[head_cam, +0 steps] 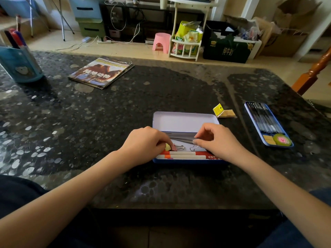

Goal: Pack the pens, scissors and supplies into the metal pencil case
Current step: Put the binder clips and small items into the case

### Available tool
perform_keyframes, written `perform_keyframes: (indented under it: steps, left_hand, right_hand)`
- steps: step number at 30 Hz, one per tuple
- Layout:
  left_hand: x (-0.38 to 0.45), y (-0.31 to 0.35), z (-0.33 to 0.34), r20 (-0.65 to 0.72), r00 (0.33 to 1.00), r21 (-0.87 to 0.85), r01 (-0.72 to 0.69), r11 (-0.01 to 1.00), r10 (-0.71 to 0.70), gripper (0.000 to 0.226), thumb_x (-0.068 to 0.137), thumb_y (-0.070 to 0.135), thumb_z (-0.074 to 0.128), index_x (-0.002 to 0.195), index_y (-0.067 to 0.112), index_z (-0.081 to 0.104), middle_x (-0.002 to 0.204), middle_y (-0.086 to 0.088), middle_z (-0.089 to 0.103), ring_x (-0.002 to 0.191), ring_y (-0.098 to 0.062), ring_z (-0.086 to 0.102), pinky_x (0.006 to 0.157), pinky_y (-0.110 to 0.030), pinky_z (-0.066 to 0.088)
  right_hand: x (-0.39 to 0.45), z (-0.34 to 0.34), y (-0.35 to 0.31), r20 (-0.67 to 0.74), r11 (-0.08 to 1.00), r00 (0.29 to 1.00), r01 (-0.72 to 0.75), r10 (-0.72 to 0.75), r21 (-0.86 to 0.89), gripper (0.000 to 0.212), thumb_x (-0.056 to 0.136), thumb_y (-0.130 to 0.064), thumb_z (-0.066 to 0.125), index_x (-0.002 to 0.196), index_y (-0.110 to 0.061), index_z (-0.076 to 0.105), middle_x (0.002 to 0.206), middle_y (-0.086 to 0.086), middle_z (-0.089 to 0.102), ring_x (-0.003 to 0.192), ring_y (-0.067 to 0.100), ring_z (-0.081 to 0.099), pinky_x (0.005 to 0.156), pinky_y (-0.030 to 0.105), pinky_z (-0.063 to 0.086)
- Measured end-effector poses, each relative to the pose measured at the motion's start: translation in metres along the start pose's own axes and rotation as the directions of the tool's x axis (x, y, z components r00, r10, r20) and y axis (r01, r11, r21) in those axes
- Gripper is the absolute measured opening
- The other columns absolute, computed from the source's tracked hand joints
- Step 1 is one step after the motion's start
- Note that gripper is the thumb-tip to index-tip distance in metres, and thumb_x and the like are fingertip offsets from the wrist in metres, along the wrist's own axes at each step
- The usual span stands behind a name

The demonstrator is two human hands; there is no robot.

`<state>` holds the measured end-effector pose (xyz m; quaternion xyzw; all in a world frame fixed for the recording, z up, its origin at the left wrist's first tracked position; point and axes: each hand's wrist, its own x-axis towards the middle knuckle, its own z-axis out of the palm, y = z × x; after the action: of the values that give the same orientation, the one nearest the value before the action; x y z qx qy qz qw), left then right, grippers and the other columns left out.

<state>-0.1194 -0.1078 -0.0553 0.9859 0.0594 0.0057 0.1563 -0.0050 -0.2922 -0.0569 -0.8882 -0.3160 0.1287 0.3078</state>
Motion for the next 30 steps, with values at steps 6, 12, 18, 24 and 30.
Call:
perform_keyframes:
  steps: [6,12,18,24,30]
  left_hand:
    - [0.001,-0.002,0.003,0.009,0.999,0.052,-0.032,0.998,0.031,0.030,0.093,0.029,0.048,0.105,0.050,0.065,0.105,0.020,0.068,0.074,-0.006,0.058,0.054,-0.019,0.043]
    - [0.006,-0.004,0.005,0.030,0.999,0.039,-0.026,0.999,0.025,0.029,0.093,0.029,0.050,0.106,0.049,0.065,0.098,0.016,0.069,0.074,-0.008,0.061,0.062,-0.029,0.054]
    - [0.006,0.001,0.004,0.030,0.998,0.093,-0.061,0.994,0.058,0.031,0.096,0.032,0.044,0.119,0.046,0.059,0.112,0.014,0.067,0.085,-0.009,0.063,0.052,-0.016,0.040]
    - [0.006,0.002,0.000,0.092,0.991,0.180,-0.114,0.977,0.099,0.033,0.097,0.038,0.039,0.125,0.052,0.049,0.115,0.013,0.063,0.090,-0.009,0.060,0.050,-0.017,0.030]
    - [0.010,-0.004,0.002,0.121,0.982,0.172,-0.167,0.971,0.147,0.033,0.096,0.037,0.042,0.125,0.052,0.049,0.090,0.014,0.054,0.075,-0.006,0.050,0.051,-0.017,0.032]
  right_hand:
    - [0.004,0.015,0.002,-0.019,0.991,0.995,-0.100,0.098,-0.086,0.016,0.085,-0.032,0.067,0.077,-0.021,0.059,0.079,-0.004,0.063,0.072,0.009,0.060,0.064,0.021,0.050]
    - [0.004,0.020,-0.003,0.010,0.972,1.000,-0.009,0.012,-0.236,0.021,0.088,-0.030,0.063,0.072,-0.025,0.050,0.084,-0.006,0.054,0.071,0.008,0.053,0.059,0.012,0.038]
    - [0.005,0.021,-0.003,0.017,0.969,1.000,0.018,-0.015,-0.248,0.018,0.087,-0.030,0.065,0.075,-0.026,0.052,0.086,-0.006,0.057,0.071,0.006,0.052,0.059,0.012,0.037]
    - [0.006,0.014,-0.002,-0.025,0.993,1.000,-0.020,0.017,-0.116,0.009,0.087,-0.020,0.065,0.085,-0.024,0.057,0.080,-0.007,0.058,0.071,0.005,0.055,0.059,0.014,0.039]
    - [0.013,-0.008,0.009,-0.135,0.996,0.989,-0.068,0.061,-0.048,0.006,0.088,-0.017,0.065,0.091,-0.021,0.061,0.074,-0.003,0.056,0.068,0.008,0.055,0.057,0.015,0.038]
